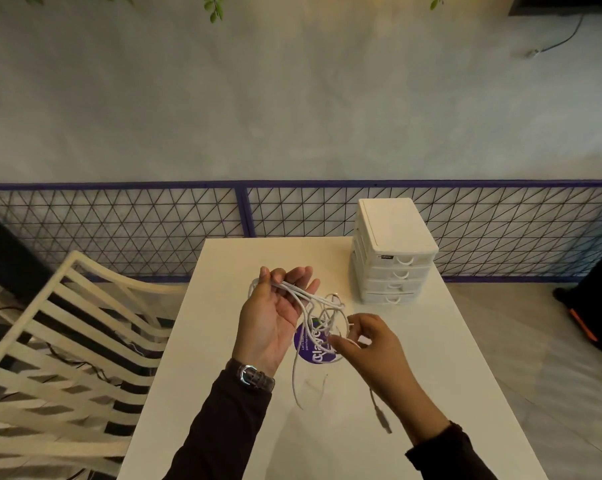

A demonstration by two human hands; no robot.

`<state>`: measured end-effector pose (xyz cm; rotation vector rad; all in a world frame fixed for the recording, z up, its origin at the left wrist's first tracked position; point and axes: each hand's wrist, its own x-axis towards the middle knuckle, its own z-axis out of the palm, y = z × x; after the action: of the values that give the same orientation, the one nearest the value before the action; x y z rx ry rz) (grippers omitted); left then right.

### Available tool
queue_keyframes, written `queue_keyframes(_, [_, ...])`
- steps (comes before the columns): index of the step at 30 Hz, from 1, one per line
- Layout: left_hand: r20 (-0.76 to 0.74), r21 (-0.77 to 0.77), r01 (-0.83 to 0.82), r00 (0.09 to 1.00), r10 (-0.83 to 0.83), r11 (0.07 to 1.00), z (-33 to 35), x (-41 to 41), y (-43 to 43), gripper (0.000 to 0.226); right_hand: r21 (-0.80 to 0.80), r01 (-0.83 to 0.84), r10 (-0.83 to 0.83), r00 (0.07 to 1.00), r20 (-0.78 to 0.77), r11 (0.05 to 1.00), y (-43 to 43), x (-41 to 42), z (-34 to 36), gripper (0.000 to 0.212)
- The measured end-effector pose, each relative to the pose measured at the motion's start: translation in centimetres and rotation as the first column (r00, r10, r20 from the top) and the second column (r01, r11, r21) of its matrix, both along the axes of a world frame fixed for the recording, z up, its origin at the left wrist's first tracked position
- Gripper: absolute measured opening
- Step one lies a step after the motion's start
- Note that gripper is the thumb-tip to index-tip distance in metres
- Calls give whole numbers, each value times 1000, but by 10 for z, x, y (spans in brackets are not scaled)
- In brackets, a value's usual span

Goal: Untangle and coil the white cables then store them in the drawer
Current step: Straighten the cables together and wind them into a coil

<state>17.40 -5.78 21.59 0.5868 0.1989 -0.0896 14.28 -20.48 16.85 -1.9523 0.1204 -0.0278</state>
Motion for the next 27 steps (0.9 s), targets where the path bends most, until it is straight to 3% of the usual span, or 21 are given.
queue_keyframes(3, [-17, -15, 6, 1000, -6, 1000, 0, -4, 0, 40, 256, 3, 20, 996, -84, 967, 5, 0, -4, 39])
queue_keyframes(7, [-20, -42, 2, 1000, -3, 999, 2, -4, 3, 39, 469, 90, -31, 991, -131, 878, 10, 3, -6, 33])
queue_keyframes(9, [-29, -61, -1, 1000, -1, 998, 3, -4, 5, 38, 580, 155, -57, 981, -184, 800, 12, 5, -7, 28])
queue_keyframes(12, [-22, -71, 0, 1000, -1, 997, 5, -4, 8, 39, 742, 184, 50, 958, -281, 644, 12, 6, -7, 25])
queue_keyframes(16, [-13, -54, -6, 1000, 5, 999, 6, -4, 11, 40, 802, 125, 99, 970, -223, 584, 9, 5, -9, 26])
queue_keyframes(18, [-17, -59, -14, 1000, 13, 998, 4, -3, 13, 41, 830, 110, 97, 976, -193, 547, 6, 4, -5, 17])
queue_keyframes(22, [-33, -72, -37, 999, 35, 997, 0, -2, 19, 41, 973, 152, 187, 965, -184, 172, -8, 0, 4, 20])
queue_keyframes(23, [-34, -70, -43, 999, 40, 997, -1, -2, 21, 41, 974, 156, 190, 964, -186, 162, -11, 0, 4, 23])
queue_keyframes(24, [-34, -68, -46, 998, 44, 997, -1, -2, 21, 41, 963, 148, 174, 966, -189, 227, -14, 1, 3, 24])
queue_keyframes(27, [-35, -59, -52, 998, 50, 997, -1, -1, 23, 41, 845, 150, 36, 980, -196, 514, -18, 4, -2, 20])
